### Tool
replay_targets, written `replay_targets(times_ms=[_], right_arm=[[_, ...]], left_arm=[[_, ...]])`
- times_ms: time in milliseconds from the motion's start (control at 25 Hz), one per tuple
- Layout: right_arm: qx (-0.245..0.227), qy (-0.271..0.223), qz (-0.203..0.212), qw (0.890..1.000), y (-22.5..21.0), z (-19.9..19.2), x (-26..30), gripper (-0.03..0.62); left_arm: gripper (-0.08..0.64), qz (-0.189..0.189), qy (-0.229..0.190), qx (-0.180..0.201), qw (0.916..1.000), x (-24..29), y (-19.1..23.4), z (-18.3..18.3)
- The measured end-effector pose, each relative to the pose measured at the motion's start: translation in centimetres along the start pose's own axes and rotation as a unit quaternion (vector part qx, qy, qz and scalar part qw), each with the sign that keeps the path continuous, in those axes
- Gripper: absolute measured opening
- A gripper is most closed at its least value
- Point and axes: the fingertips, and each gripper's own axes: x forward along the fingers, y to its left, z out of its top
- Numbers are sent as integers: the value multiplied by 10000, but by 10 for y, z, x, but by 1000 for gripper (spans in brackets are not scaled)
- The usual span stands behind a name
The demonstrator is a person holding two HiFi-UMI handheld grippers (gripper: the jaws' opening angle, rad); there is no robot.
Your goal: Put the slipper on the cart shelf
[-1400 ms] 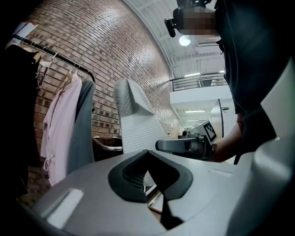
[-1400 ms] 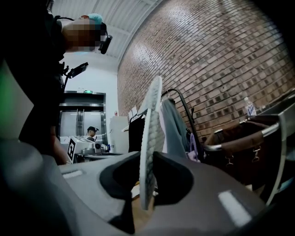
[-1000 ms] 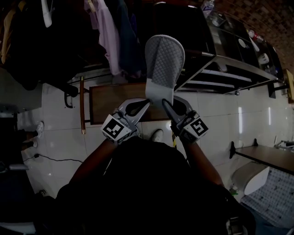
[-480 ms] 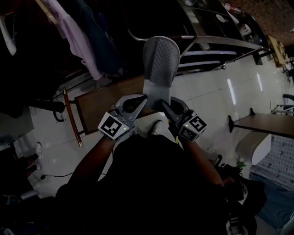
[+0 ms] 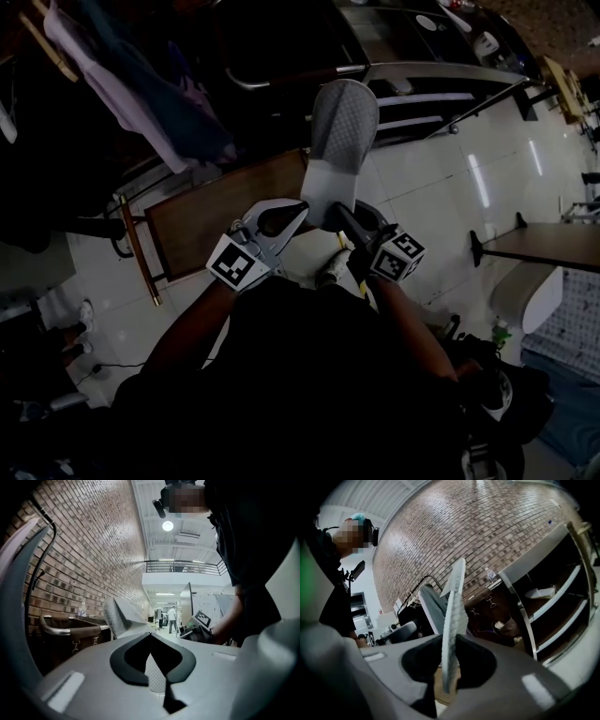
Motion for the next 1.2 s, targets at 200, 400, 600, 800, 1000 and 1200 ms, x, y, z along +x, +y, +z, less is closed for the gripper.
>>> replay_targets(times_ms=[200, 400, 600, 800, 1000, 1200], right_arm=[[416, 169, 180, 9988, -41, 4, -33, 66], [885, 360, 365, 9948, -85, 6, -70, 66], [1345, 498, 378, 9889, -130, 6, -115, 66], [1589, 947, 312, 9823, -164, -6, -144, 66], [1856, 1197, 332, 9747, -179, -14, -148, 66], [1953, 1484, 187, 9693, -204, -25, -134, 66]], left_arm=[[0, 92, 33, 174, 9998, 56, -26, 6], [0, 138, 113, 244, 9995, 119, -55, 7], [0, 130, 236, 345, 9990, 174, -85, 6], [0, -60, 325, 350, 9988, 213, -110, 7], [0, -208, 354, 276, 9988, 235, -121, 7], [0, -260, 405, 128, 9988, 248, -104, -5]])
